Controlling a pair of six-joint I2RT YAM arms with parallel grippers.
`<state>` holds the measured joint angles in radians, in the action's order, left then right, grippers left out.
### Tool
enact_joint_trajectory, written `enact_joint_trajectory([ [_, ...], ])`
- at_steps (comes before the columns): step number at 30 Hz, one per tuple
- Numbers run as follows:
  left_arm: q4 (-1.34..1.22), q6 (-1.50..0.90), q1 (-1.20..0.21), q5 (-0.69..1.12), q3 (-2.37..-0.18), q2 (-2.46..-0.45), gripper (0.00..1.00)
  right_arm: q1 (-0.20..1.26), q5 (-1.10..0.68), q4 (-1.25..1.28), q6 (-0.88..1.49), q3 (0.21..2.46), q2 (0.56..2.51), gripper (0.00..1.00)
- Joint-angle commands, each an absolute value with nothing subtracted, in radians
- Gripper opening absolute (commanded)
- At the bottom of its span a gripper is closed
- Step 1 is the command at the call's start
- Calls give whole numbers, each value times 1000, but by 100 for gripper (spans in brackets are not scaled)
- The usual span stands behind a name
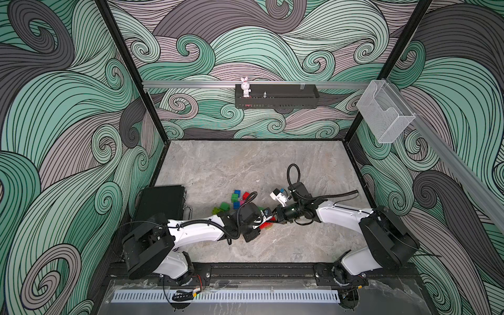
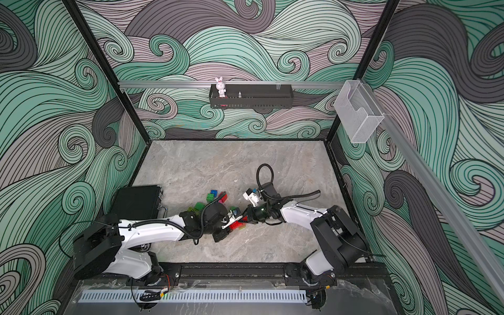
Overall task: Assemble the number 4 with lego
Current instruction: Assemble the lego brick with the lego brick.
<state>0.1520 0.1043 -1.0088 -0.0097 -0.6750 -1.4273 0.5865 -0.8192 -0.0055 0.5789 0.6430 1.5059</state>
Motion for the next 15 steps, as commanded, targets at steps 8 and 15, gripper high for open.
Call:
enact_joint_trajectory([
  [8,198,100,-997,29,-719,-1454,0,583,-623,-185,552,583,1511,0],
  [15,220,83,-993,24,-742,-1456,5,581,-594,-203,554,576,1530,0],
])
